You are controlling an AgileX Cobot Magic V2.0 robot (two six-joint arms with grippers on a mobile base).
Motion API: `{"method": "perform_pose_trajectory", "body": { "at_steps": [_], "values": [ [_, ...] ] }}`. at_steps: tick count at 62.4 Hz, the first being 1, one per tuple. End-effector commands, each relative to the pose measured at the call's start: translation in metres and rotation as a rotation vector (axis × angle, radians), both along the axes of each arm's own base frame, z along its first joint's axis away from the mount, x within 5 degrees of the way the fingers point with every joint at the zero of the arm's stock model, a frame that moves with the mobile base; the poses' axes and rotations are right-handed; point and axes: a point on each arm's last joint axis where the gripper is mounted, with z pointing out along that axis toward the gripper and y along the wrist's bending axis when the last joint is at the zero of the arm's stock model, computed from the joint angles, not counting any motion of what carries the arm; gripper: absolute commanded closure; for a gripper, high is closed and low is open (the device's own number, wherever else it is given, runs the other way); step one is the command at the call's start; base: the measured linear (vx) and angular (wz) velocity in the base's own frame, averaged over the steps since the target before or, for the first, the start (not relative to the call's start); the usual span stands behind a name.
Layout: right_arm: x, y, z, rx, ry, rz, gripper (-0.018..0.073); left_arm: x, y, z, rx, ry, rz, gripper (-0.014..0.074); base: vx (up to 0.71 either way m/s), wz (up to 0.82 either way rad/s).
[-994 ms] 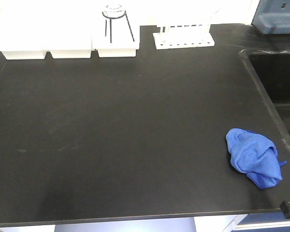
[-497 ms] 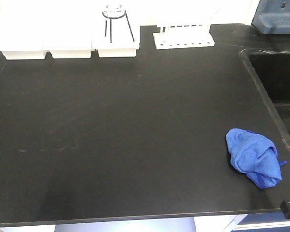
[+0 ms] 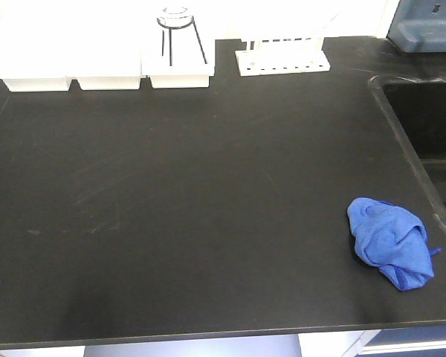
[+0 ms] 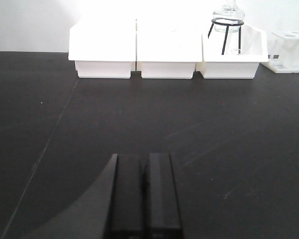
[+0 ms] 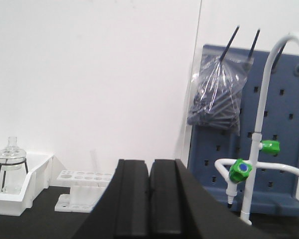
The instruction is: Wipe right workspace with blue cloth
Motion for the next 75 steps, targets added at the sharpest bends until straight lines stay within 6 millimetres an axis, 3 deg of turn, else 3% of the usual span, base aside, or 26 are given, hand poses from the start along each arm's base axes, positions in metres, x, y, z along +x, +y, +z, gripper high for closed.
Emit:
{"method": "perform_pose_trajectory", "body": {
  "at_steps": [1,9,10,20,30,34,47,53,75],
  "values": [
    [0.012,-0.001,0.045,-0.018,0.073,-0.016,0.0564,0.001,-0.001,-0.003,-0.008,-0.06,-0.014,0.0602,0.0,0.0],
    [0.045,-0.002,0.075,-0.017,0.308,-0.037,0.0564,0.001,-0.001,-0.003,-0.008,-0.06,-0.014,0.0602,0.0,0.0],
    [0.075,-0.003,0.081,-0.016,0.494,-0.05,0.0563,0.001,-0.001,-0.003,-0.008,-0.06,-0.014,0.0602,0.0,0.0],
    [0.099,0.001,0.072,0.046,0.604,-0.024,0.0547,0.001,-0.001,-0.003,-0.008,-0.06,-0.014,0.0602,0.0,0.0],
    [0.108,0.003,0.061,0.07,0.698,-0.007,0.0452,0.001,-0.001,-0.003,-0.008,-0.06,-0.014,0.0602,0.0,0.0],
    [0.112,0.004,0.057,0.079,0.734,-0.003,0.0368,0.001,-0.001,-0.003,-0.008,-0.06,-0.014,0.0602,0.0,0.0],
    [0.126,0.004,0.042,0.077,0.855,-0.009,-0.0048,0.001,-0.001,-0.003,-0.008,-0.06,-0.014,0.0602,0.0,0.0],
    [0.136,0.005,0.028,0.079,0.958,-0.011,-0.017,0.001,-0.001,-0.003,-0.008,-0.06,-0.014,0.0602,0.0,0.0],
    [0.196,0.012,-0.042,0.151,1.305,0.002,-0.0101,0.001,-0.001,-0.003,-0.008,-0.06,-0.014,0.0602,0.0,0.0]
  ]
}}
